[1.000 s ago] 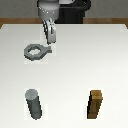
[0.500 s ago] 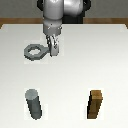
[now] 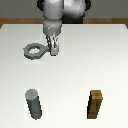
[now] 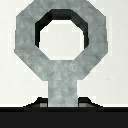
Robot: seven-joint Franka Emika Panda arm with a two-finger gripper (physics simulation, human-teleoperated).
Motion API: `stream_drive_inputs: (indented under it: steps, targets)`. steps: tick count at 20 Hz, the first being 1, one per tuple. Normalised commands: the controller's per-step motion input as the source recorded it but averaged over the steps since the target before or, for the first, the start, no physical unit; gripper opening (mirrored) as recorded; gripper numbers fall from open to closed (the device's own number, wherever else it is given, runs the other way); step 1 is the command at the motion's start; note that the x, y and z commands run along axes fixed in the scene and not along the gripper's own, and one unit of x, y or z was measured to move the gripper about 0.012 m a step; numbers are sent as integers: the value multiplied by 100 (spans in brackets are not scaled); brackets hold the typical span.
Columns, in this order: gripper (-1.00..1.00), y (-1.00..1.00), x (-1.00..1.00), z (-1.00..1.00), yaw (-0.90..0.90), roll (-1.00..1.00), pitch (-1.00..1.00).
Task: Put the loop with the handle onto the peg.
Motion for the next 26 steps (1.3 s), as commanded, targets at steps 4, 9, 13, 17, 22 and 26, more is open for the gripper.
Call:
stream_drive_inputs:
  steps: [4,9,13,17,22,26]
  targets:
    - [-100,0,0,25,0,0,0]
    - [-100,0,0,60,0,0,0]
    - [-100,0,0,100,0,0,0]
    - [-100,0,0,100,4,0,0]
    - [-100,0,0,0,83,0,0]
    - [-100,-25,0,0,65,0,0]
